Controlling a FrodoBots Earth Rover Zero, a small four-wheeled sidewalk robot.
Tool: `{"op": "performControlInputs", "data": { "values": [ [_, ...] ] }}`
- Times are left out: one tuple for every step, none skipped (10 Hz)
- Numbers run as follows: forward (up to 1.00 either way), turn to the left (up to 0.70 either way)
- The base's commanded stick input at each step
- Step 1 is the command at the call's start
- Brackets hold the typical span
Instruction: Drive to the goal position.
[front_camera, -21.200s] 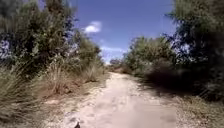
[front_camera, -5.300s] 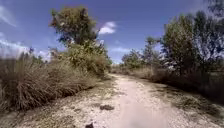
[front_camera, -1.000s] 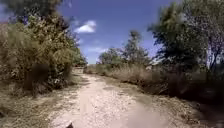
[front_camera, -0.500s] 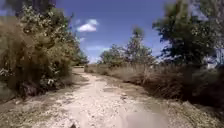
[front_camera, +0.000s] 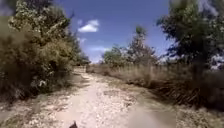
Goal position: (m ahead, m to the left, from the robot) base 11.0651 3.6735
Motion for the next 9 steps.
{"op": "performControlInputs", "data": {
  "values": [
    [0.70, 0.00],
    [0.70, 0.00],
    [0.70, 0.00],
    [0.70, 0.00],
    [0.70, 0.00],
    [0.70, 0.00],
    [0.70, 0.00],
    [0.70, 0.00],
    [0.70, 0.00]
  ]
}}
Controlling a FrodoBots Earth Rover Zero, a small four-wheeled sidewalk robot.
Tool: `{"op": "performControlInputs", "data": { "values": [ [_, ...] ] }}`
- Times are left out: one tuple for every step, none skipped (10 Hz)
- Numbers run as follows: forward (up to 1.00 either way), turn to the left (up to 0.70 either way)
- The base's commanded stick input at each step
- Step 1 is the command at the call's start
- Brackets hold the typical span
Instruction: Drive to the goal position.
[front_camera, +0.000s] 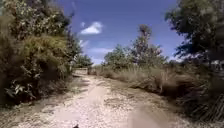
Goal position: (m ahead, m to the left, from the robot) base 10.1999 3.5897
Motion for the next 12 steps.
{"op": "performControlInputs", "data": {
  "values": [
    [0.70, 0.00],
    [0.70, 0.00],
    [0.70, 0.00],
    [0.70, 0.00],
    [0.70, 0.00],
    [0.70, 0.00],
    [0.70, 0.00],
    [0.70, 0.00],
    [0.70, 0.00],
    [0.70, 0.00],
    [0.70, 0.00],
    [0.70, 0.00]
  ]
}}
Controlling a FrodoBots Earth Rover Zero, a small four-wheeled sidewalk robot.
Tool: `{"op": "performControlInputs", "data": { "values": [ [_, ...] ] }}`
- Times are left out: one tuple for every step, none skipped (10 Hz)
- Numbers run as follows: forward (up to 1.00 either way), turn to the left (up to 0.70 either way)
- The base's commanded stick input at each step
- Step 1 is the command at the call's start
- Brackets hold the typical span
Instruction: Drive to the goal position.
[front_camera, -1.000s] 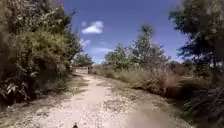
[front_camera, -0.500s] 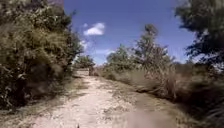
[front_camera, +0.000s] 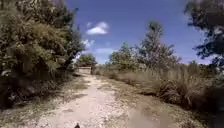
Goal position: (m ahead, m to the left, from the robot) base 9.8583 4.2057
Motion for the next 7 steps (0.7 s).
{"op": "performControlInputs", "data": {
  "values": [
    [0.70, 0.00],
    [0.70, 0.00],
    [0.70, 0.00],
    [0.70, 0.00],
    [0.70, 0.00],
    [0.70, 0.00],
    [0.70, 0.00]
  ]
}}
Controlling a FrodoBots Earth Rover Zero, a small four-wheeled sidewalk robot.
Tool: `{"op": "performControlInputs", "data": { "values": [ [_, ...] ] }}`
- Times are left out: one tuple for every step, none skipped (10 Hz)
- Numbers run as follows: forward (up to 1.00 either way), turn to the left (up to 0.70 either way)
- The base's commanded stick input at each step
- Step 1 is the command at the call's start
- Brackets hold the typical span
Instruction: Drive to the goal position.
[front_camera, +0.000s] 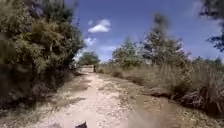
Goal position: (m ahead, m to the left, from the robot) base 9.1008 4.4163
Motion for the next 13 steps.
{"op": "performControlInputs", "data": {
  "values": [
    [0.70, 0.00],
    [0.70, 0.00],
    [0.70, 0.00],
    [0.70, 0.00],
    [0.70, 0.00],
    [0.70, 0.00],
    [0.70, 0.00],
    [0.70, 0.00],
    [0.70, 0.00],
    [0.70, 0.00],
    [0.70, 0.00],
    [0.70, 0.00],
    [0.70, 0.00]
  ]
}}
